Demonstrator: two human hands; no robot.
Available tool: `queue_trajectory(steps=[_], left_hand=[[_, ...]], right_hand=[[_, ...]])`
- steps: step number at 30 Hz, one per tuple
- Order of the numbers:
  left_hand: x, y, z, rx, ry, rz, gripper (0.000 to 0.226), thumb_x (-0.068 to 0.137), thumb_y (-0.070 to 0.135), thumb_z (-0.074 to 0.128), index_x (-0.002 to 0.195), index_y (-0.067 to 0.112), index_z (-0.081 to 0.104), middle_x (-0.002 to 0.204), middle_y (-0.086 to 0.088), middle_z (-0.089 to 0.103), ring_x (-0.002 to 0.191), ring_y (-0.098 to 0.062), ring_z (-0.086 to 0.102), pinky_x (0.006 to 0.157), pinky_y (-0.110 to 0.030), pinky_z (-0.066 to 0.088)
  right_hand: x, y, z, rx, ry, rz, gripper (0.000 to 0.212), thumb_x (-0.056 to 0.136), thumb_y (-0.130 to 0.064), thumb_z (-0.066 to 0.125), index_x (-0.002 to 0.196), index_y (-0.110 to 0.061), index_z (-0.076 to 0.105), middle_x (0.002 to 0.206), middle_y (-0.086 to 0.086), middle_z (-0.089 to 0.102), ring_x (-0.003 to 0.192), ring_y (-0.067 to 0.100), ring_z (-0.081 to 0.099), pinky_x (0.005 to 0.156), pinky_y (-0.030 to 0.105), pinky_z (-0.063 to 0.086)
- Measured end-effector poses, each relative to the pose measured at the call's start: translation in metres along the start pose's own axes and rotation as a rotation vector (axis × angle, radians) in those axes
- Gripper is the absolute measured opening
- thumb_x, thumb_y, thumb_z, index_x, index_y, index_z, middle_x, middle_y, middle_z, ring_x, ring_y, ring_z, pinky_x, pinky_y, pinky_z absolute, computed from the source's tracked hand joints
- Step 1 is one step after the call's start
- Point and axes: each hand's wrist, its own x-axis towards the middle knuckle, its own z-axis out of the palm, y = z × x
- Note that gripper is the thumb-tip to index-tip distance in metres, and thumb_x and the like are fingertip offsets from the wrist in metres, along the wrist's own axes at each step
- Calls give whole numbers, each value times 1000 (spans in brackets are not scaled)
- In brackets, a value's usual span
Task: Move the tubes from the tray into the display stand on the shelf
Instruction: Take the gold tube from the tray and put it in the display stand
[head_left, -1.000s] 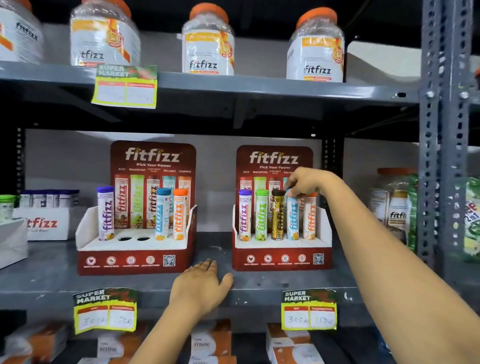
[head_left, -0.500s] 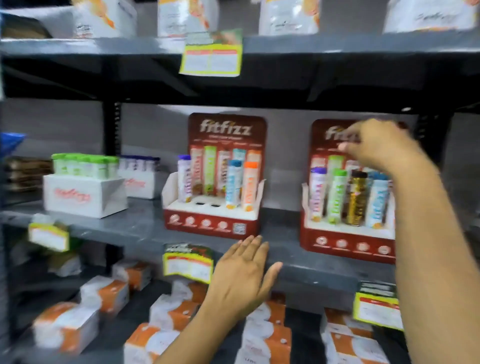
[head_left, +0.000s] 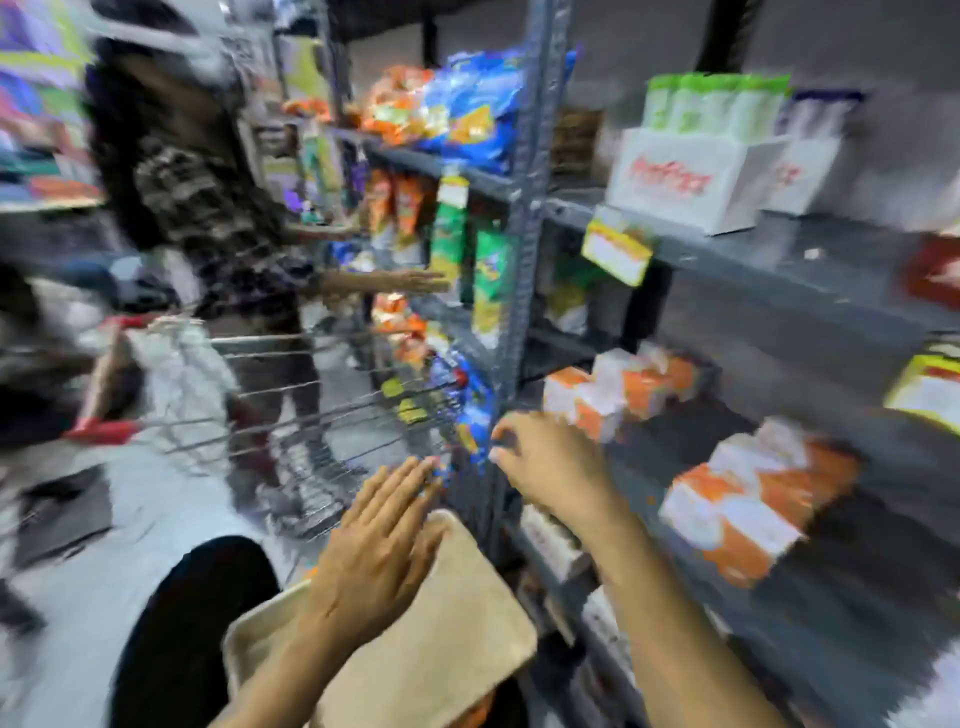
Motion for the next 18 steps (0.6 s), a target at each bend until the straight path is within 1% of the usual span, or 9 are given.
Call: queue_trajectory(steps=[2, 5, 7, 10, 12, 15, 18], left_hand=[[-48, -41, -1, 61, -51, -169, 47, 95, 31, 36, 130, 3, 52, 143, -14, 43, 134, -24, 37, 111, -42, 27], [-119, -89, 5, 136, -131, -472, 52, 97, 34, 29, 130, 2, 52, 142, -14, 45, 134, -23, 38, 113, -42, 26], [-160, -109, 14, 144, -184, -609, 58, 98, 39, 22, 131, 2, 51, 143, -15, 44, 134, -24, 39, 113, -42, 24], [-207, -129, 28, 134, -266, -743, 63, 98, 44, 17, 132, 2, 50, 143, -16, 44, 134, -25, 38, 114, -38, 20], [-229, -137, 36, 110, -303, -803, 67, 98, 48, 14, 132, 3, 49, 144, -15, 43, 134, -25, 36, 115, -30, 13], [-252, -148, 44, 57, -319, -833, 68, 98, 50, 14, 135, 4, 46, 146, -12, 40, 137, -19, 30, 115, -22, 6], [-261, -150, 46, 30, -289, -823, 63, 98, 49, 17, 139, 8, 42, 149, -6, 35, 140, -12, 22, 116, -23, 7]], right_hand=[[11, -21, 70, 39, -192, 0, 26, 86, -32, 56, 108, -25, 69, 122, 11, 66, 114, 33, 61, 93, 40, 50], [12, -47, 170, 51, -436, 1, 28, 84, -24, 53, 105, -14, 69, 117, 14, 67, 112, 35, 62, 93, 38, 51], [6, -58, 226, 29, -608, 12, 32, 86, -24, 53, 113, -15, 66, 125, 14, 63, 116, 34, 60, 95, 37, 48], [-3, -71, 293, -42, -821, -37, 40, 89, -26, 54, 127, -15, 56, 136, 13, 55, 124, 32, 54, 100, 38, 44], [-3, -79, 323, -87, -896, -93, 41, 91, -25, 52, 131, -13, 52, 138, 14, 53, 125, 33, 53, 100, 39, 44], [0, -97, 359, -117, -934, -179, 38, 92, -17, 47, 130, -9, 49, 134, 18, 55, 121, 36, 55, 95, 41, 46], [-2, -110, 386, -133, -959, -242, 43, 91, -10, 46, 134, -10, 42, 133, 19, 50, 119, 39, 55, 94, 43, 47]])
